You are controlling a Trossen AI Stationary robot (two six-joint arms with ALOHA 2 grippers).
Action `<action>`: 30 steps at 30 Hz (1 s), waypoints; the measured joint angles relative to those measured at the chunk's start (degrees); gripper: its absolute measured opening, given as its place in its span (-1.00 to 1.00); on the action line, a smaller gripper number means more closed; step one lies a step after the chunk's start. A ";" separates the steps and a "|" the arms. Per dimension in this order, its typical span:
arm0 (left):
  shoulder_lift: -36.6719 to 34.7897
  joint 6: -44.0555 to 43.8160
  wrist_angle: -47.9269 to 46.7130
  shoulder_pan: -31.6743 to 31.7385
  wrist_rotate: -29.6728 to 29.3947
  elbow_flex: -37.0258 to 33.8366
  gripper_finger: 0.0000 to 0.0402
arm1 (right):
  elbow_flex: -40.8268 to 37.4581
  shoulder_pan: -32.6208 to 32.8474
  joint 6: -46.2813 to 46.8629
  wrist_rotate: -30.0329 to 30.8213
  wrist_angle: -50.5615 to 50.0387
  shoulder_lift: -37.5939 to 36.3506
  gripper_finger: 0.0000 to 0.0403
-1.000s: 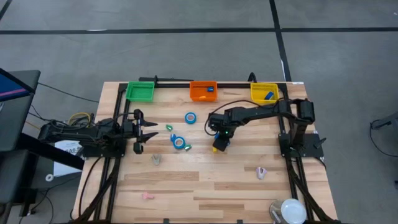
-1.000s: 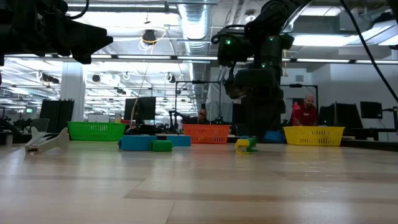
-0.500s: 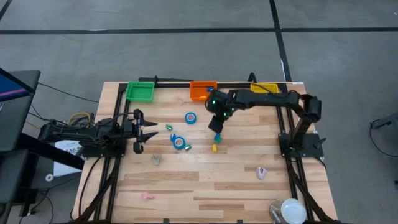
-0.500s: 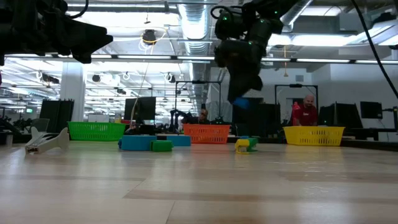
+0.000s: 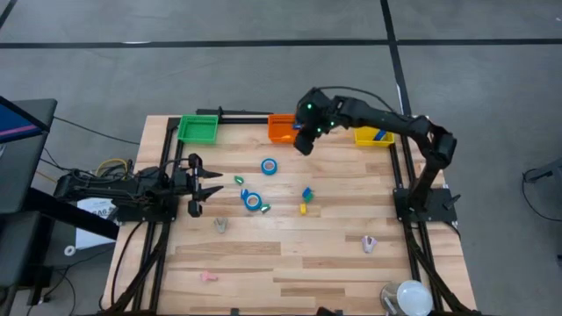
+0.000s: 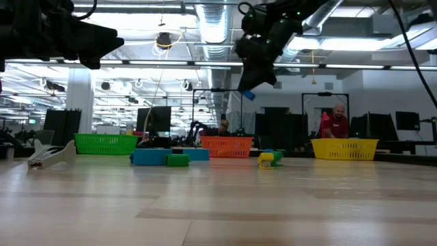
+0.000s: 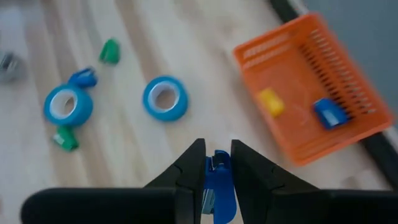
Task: Pick and place Stapler, Stapler remover, tape
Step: Put the blue stapler into the orange bin
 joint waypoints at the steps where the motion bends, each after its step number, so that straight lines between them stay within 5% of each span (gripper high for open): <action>1: 0.00 0.00 0.00 0.00 0.00 0.00 -0.16 | 0.14 -0.64 0.00 -0.02 0.64 0.00 -0.70; 16: 0.00 0.00 0.00 -0.02 0.02 0.00 -0.16 | 0.36 -5.57 -1.49 -0.05 5.03 0.84 -0.70; 30: 0.00 0.00 0.20 -0.02 0.00 0.00 -0.16 | 0.36 -7.97 -1.51 -0.10 18.05 10.12 -0.70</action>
